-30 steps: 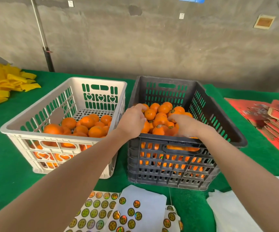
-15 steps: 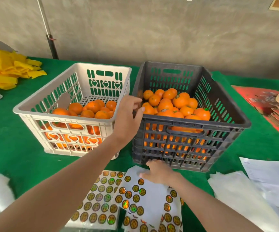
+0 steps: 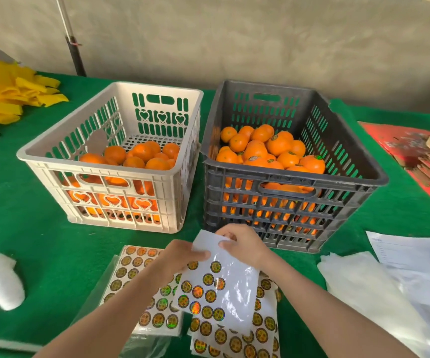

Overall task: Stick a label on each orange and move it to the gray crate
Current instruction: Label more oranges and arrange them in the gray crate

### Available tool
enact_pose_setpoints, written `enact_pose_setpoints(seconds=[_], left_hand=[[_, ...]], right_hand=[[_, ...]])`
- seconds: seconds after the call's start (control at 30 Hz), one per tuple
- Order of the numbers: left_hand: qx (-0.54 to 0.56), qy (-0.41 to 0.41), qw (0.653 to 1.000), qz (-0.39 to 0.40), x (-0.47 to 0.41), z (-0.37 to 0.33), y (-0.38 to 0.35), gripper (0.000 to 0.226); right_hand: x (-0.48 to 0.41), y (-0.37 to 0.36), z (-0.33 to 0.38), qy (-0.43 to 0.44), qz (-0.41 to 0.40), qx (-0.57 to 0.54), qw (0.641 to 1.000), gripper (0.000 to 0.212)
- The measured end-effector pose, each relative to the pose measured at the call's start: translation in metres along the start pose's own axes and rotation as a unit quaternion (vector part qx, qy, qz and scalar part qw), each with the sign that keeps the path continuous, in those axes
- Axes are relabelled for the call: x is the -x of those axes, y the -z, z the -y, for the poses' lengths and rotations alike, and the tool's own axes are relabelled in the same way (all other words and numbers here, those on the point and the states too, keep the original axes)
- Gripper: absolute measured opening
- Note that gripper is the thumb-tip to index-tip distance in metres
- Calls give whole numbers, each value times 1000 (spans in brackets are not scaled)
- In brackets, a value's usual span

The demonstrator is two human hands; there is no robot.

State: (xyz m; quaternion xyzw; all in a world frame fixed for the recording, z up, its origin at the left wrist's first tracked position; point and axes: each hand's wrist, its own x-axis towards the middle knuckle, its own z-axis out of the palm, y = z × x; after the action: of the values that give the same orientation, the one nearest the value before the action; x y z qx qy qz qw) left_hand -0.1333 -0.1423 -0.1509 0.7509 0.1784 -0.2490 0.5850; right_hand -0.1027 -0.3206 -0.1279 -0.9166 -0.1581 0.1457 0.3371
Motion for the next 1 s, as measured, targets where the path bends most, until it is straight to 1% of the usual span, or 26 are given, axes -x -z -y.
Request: enact_pose_setpoints(seconds=[0.1, 0.17, 0.2, 0.27, 0.33, 0.37, 0.43, 0.47, 0.53, 0.67, 0.73, 0.8, 0.83, 0.87, 0.9, 0.93, 1.0], left_hand=[[104, 25, 993, 48, 3, -6, -3, 9], [130, 25, 988, 80, 3, -9, -4, 12], [131, 26, 987, 93, 4, -10, -4, 13], [132, 31, 985, 109, 3, -12, -5, 17], [127, 31, 985, 116, 2, -12, -7, 18], [126, 29, 985, 118, 2, -11, -8, 17], [128, 31, 984, 121, 1, -9, -9, 13], [127, 34, 984, 121, 1, -8, -10, 12], [121, 37, 985, 117, 0, -7, -11, 12], [108, 15, 986, 126, 1, -1, -12, 14], [39, -28, 990, 135, 4, 4, -13, 11], [-83, -82, 987, 108, 7, 5, -19, 13], [-146, -113, 980, 69, 9, 4, -21, 24], [-190, -153, 970, 1, 11, -2, -18, 34], [-196, -211, 955, -76, 17, -10, -11, 36], [-170, -286, 934, -134, 23, -21, 0, 31], [-119, -416, 877, -208, 34, -45, 31, 17]], right_hand=[[13, 3, -1, 52, -87, 35, 994, 26], [26, -1, -4, 98, -145, 84, 981, 20], [33, -5, -4, 113, -159, 102, 975, 16], [43, -13, -6, 121, -157, 126, 972, 17], [47, -20, -8, 101, -144, 154, 972, 21], [49, -22, -6, 99, -145, 153, 972, 19], [52, -23, 1, 124, -156, 132, 971, 5], [54, -23, 4, 135, -161, 122, 970, 6], [56, -24, 6, 144, -176, 89, 970, 14], [54, -13, 12, 122, -192, -14, 974, 11], [54, -7, 20, 135, -196, -49, 970, 8], [53, 0, 32, 171, -207, -63, 961, 8], [52, 5, 41, 194, -215, -66, 955, 8], [50, 11, 51, 221, -226, -67, 946, 7], [47, 17, 63, 253, -241, -64, 935, 6], [42, 24, 75, 287, -259, -61, 920, 5], [27, 38, 101, 347, -296, -57, 888, 8]])
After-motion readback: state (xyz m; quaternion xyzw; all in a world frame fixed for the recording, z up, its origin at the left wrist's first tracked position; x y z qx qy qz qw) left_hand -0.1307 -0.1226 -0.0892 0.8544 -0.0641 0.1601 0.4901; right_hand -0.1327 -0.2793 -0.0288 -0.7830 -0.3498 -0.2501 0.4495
